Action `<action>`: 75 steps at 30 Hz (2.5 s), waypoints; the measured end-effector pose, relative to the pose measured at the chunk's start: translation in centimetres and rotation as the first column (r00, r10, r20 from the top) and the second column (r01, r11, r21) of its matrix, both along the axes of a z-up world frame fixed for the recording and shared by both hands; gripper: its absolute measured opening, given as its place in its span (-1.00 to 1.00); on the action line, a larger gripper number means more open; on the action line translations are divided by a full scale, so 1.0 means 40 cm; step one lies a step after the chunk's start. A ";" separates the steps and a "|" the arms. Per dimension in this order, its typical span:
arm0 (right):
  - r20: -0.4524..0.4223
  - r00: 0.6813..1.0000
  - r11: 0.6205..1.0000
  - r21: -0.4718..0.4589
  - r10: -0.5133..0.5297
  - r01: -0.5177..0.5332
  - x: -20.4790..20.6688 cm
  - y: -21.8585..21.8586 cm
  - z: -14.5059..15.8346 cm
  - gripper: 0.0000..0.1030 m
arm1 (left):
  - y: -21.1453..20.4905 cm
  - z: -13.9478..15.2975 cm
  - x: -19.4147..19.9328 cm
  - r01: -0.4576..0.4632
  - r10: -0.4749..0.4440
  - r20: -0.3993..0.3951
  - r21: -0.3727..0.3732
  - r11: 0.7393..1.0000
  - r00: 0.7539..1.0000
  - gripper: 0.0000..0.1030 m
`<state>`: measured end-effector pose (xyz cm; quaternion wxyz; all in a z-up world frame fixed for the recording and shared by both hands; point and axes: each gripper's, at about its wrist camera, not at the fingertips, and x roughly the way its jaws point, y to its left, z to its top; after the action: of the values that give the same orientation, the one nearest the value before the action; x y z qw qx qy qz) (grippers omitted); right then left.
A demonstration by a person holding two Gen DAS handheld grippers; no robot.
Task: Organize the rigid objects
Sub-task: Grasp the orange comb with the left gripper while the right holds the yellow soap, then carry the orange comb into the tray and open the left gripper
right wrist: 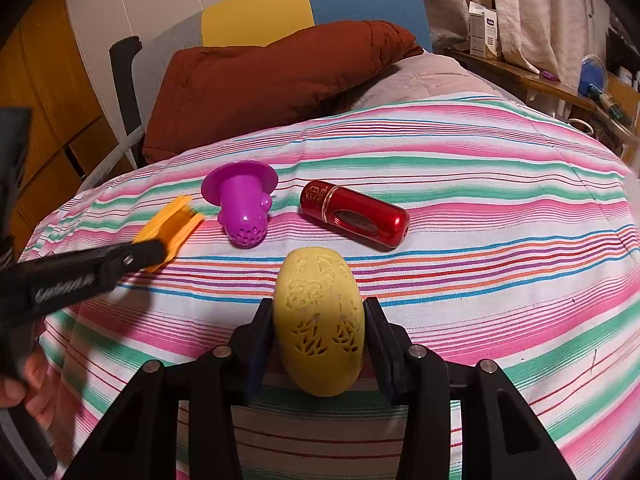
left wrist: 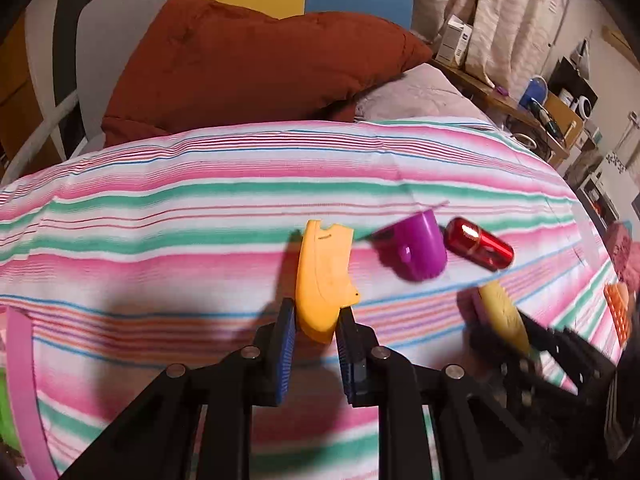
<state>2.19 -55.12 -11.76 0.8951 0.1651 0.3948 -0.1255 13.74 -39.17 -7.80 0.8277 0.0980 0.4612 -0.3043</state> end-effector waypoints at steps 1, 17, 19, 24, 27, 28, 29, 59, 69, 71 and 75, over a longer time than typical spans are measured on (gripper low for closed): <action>-0.001 1.000 1.000 -0.001 0.000 0.000 0.001 0.000 0.000 -0.13 | 0.011 0.003 -0.014 0.010 -0.010 0.004 0.001 1.000 1.000 -0.64; 0.000 1.000 1.000 0.000 0.000 0.000 0.001 -0.001 0.001 -0.13 | -0.034 -0.001 -0.035 0.018 -0.018 -0.033 -0.017 1.000 0.999 -0.04; -0.002 1.000 1.000 -0.001 0.000 0.000 0.002 -0.001 0.001 -0.13 | -0.034 -0.016 -0.038 0.009 -0.009 -0.029 0.001 1.000 1.000 -0.30; -0.004 1.000 1.000 -0.005 0.004 -0.004 0.005 -0.004 -0.001 -0.13 | -0.019 -0.021 -0.090 0.063 -0.067 0.065 0.062 0.996 0.996 -0.41; -0.010 1.000 1.000 -0.015 0.006 -0.006 0.007 -0.002 -0.001 -0.13 | 0.017 -0.022 -0.124 0.060 -0.065 0.086 0.063 0.996 0.994 -0.41; -0.011 1.000 1.000 -0.018 0.006 -0.006 0.010 -0.002 -0.002 -0.13 | 0.026 -0.022 -0.131 0.056 -0.061 0.084 0.058 0.997 0.995 -0.41; -0.012 1.000 1.000 -0.022 0.007 -0.007 0.010 -0.002 -0.002 -0.13 | 0.040 -0.021 -0.141 0.052 -0.056 0.079 0.050 0.997 0.995 -0.42; -0.042 0.983 0.984 -0.025 0.176 -0.177 0.013 0.171 0.026 -0.14 | 0.565 0.070 -0.282 -0.177 0.171 -0.046 -0.211 0.961 0.984 -0.43; -0.044 0.982 0.983 -0.024 0.182 -0.184 -0.001 0.223 0.029 -0.14 | 0.722 0.083 -0.274 -0.281 0.273 -0.066 -0.287 0.916 0.960 -0.43; -0.044 0.983 0.983 -0.024 0.180 -0.181 -0.004 0.230 0.030 -0.14 | 0.745 0.087 -0.269 -0.298 0.295 -0.055 -0.288 0.910 0.954 -0.43; -0.044 0.984 0.984 -0.026 0.175 -0.176 -0.004 0.244 0.030 -0.14 | 0.795 0.074 -0.245 -0.352 0.357 -0.025 -0.246 0.903 0.934 -0.43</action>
<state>2.01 -45.36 -10.57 0.8966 0.1134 0.4244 -0.0554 3.93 -7.35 -4.83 0.8796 -0.0876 0.4215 -0.2026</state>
